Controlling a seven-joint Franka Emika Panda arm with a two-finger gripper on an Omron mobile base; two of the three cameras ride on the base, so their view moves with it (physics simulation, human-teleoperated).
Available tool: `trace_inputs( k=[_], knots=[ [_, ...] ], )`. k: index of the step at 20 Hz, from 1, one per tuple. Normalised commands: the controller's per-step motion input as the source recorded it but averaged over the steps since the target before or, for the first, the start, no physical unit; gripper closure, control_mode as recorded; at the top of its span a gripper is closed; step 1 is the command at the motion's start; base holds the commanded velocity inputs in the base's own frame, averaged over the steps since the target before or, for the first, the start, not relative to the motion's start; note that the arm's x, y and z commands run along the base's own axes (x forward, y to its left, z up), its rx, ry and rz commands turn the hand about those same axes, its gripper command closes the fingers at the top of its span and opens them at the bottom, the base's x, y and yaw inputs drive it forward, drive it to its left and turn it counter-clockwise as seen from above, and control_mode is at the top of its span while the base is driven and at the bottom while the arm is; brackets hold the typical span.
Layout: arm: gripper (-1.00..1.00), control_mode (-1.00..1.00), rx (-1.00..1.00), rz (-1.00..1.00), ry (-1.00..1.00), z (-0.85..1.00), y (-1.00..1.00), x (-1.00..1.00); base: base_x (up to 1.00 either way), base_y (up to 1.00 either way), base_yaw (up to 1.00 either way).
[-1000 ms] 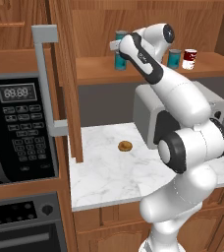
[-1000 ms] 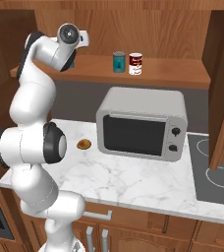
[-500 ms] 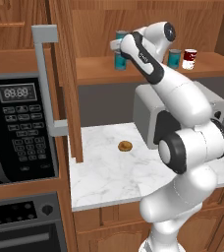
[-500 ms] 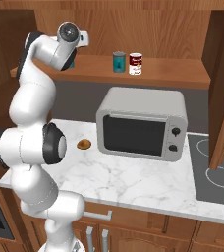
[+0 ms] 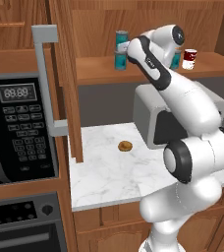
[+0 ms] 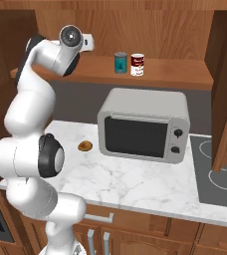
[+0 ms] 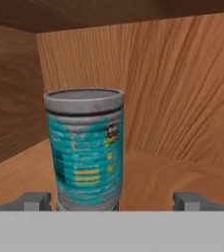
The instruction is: Stack two cans on top of the other two cans in the cabinet.
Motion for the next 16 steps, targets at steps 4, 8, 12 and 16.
trace_inputs(
  k=[4,8,12,16],
  knots=[
    [-1.00,-1.00,0.00,-0.22,0.04,0.00,-0.23,-0.52,0.00,0.00,0.00],
    [-1.00,-1.00,-0.01,-0.35,0.13,0.00,-0.26,-0.34,0.00,0.00,0.00],
    [-1.00,-1.00,-0.02,-0.52,0.15,-0.08,-0.44,-0.04,0.00,0.00,0.00],
    [-1.00,-1.00,0.00,-0.37,0.09,-0.13,-0.47,0.00,0.00,0.00,0.00]
  ],
)
